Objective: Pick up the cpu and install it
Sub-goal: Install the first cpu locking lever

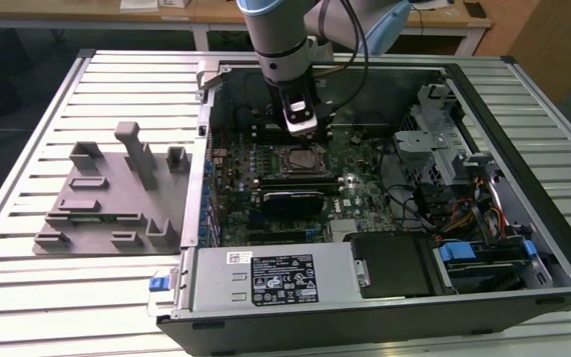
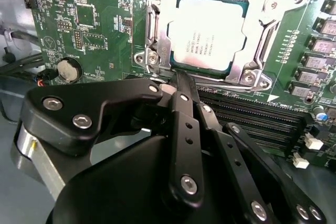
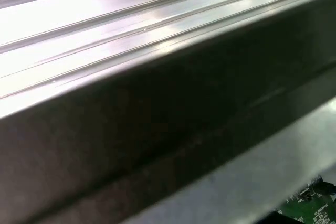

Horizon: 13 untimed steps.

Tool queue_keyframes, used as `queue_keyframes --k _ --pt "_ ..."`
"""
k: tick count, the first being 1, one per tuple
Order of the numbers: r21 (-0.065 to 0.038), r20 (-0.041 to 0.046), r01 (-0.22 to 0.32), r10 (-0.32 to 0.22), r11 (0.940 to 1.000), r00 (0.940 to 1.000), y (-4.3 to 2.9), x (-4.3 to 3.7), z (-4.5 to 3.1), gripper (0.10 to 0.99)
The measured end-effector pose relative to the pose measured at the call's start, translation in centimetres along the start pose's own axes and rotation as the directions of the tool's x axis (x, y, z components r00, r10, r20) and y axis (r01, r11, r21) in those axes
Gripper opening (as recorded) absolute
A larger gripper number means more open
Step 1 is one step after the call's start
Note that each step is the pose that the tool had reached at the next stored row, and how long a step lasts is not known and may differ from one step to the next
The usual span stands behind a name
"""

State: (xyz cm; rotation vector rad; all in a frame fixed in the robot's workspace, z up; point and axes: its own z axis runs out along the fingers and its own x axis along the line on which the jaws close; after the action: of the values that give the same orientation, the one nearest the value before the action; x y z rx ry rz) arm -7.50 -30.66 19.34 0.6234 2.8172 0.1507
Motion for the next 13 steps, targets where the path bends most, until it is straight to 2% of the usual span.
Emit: queue_keyframes --k 7,13 --pt "0.000 0.0000 0.000 0.000 1.0000 1.0000 0.11 -0.15 -0.65 0.106" --pt "0.000 0.0000 0.000 0.000 1.0000 1.0000 0.58 0.08 -0.64 0.106"
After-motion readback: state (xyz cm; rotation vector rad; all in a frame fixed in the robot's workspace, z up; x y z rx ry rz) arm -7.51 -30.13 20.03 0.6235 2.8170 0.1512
